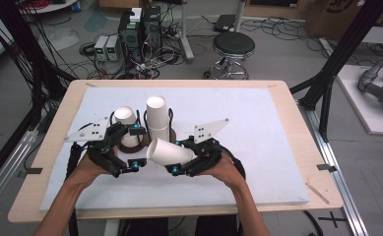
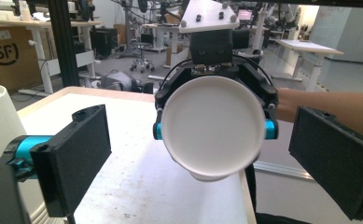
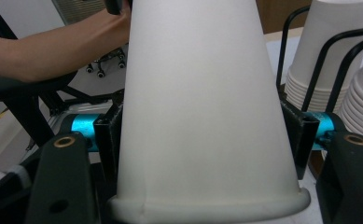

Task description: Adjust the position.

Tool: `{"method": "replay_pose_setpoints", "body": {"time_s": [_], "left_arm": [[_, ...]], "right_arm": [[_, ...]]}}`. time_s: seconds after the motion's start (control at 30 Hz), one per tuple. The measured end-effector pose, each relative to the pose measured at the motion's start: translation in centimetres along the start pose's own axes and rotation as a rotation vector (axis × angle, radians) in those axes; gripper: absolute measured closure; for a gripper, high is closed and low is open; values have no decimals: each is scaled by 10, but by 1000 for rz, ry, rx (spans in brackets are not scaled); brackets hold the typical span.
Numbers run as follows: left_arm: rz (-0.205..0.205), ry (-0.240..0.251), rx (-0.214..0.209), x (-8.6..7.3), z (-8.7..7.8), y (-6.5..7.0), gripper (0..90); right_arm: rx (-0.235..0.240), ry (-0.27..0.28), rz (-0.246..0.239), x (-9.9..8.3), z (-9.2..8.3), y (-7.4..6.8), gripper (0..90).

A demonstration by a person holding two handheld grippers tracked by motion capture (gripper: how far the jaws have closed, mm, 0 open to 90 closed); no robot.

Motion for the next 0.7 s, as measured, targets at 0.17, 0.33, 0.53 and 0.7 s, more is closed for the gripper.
{"method": "replay_pose_setpoints", "body": {"time_s": [0.17, 0.33, 0.53, 0.7], "left_arm": [[0, -143, 58, -12, -3, -4, 55], [-18, -187, 41, -13, -5, -1, 56], [-32, -372, 48, -17, -5, -1, 56], [-2, -537, 47, -19, -5, 1, 56]], "right_arm": [[-5, -11, 6, -2, -5, 1, 337], [-26, -47, 10, -4, -9, 0, 337], [-61, -141, -24, -6, -10, -2, 337], [-90, -263, -45, -6, -9, -4, 336]]}}
Point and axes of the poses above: each handheld gripper's, and its own axes: z roughly forward along the jaws, x roughly out of its top, y roughly to its right, the point moved 8 cm from there along z, roughly forward along the jaws, and after that the axes turned 7 degrees about -y, right-handed, at the moved point
